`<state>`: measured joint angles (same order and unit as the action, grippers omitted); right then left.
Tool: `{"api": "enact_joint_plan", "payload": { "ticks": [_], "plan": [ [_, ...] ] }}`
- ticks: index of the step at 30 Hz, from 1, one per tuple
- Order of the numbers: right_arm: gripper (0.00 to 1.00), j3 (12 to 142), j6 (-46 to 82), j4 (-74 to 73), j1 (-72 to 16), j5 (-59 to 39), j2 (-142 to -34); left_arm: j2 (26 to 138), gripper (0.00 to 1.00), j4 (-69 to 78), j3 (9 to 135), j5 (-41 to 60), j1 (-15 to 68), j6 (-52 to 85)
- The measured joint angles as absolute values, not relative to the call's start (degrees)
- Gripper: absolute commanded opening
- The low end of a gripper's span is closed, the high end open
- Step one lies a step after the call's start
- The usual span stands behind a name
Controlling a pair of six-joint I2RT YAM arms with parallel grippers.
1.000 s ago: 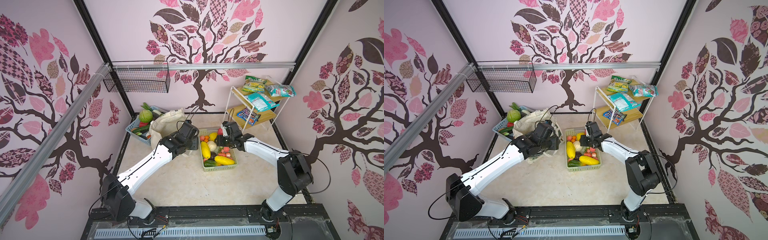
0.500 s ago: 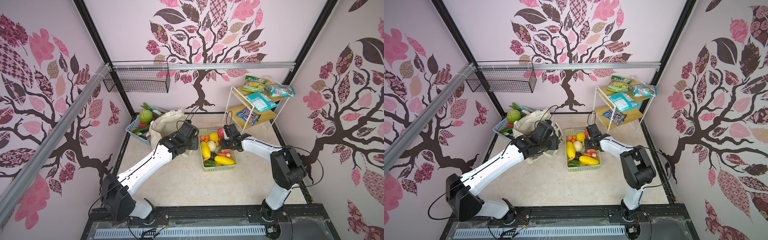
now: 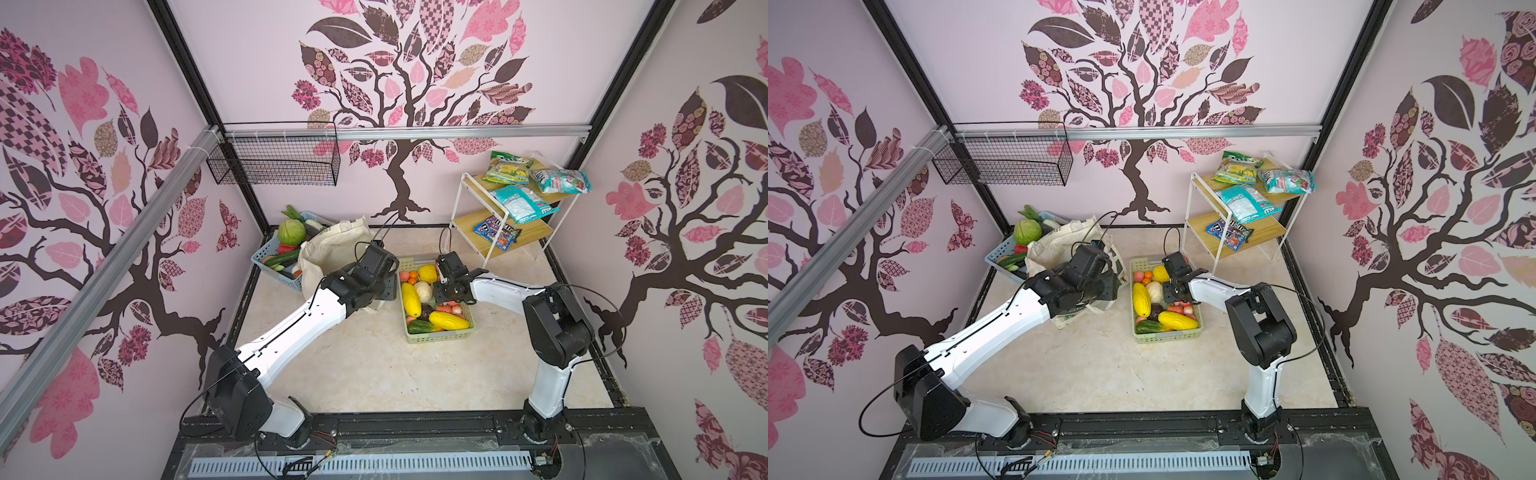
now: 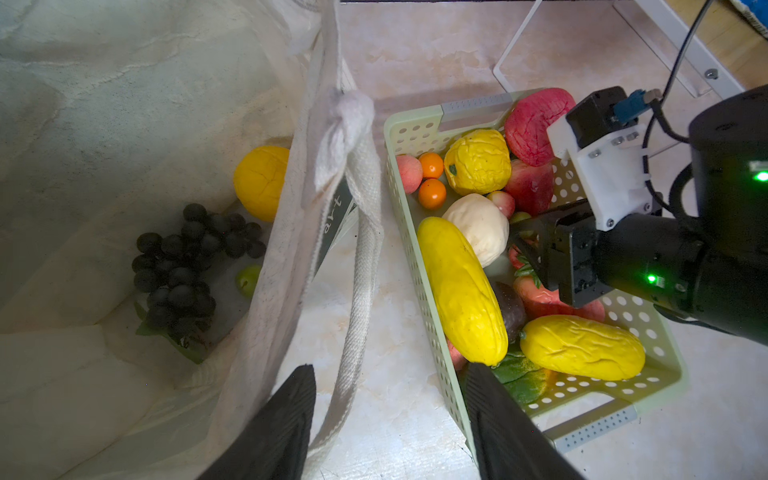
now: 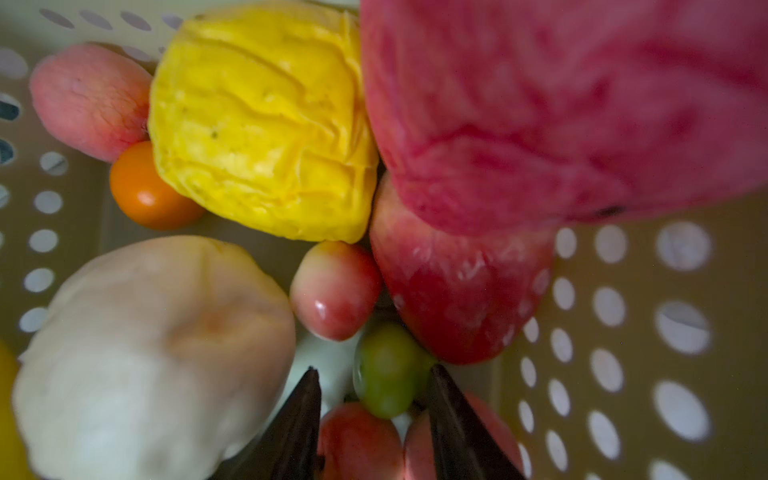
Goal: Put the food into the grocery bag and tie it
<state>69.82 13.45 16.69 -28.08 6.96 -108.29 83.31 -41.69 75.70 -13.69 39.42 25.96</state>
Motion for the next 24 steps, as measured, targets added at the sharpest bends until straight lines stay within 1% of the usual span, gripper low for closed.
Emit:
{"api": "enact_joint_plan", "payload": {
  "ticks": [6,9,11,14,17,24],
  "plan": [
    [0.45,71.2,13.0,17.4,-28.2,8.3,-109.9,83.3,0.62,-41.7,75.7,-13.9,39.4,25.5],
    [0.49,71.7,13.0,17.2,-28.4,8.6,-110.9,83.3,0.62,-41.7,75.7,-13.9,39.3,25.4],
    [0.5,71.9,12.8,16.6,-28.6,8.8,-111.7,83.3,0.62,-41.7,75.7,-13.9,39.2,25.4],
    [0.44,72.1,12.8,15.9,-28.9,8.8,-112.5,83.3,0.62,-41.7,75.7,-13.9,39.0,25.3],
    [0.42,72.0,12.9,16.2,-28.8,8.8,-112.7,83.3,0.62,-41.7,75.7,-13.9,38.8,25.3],
    [0.42,72.0,13.3,16.7,-28.8,8.7,-112.2,82.8,0.62,-41.7,75.7,-14.0,38.3,25.3]
  ]
}}
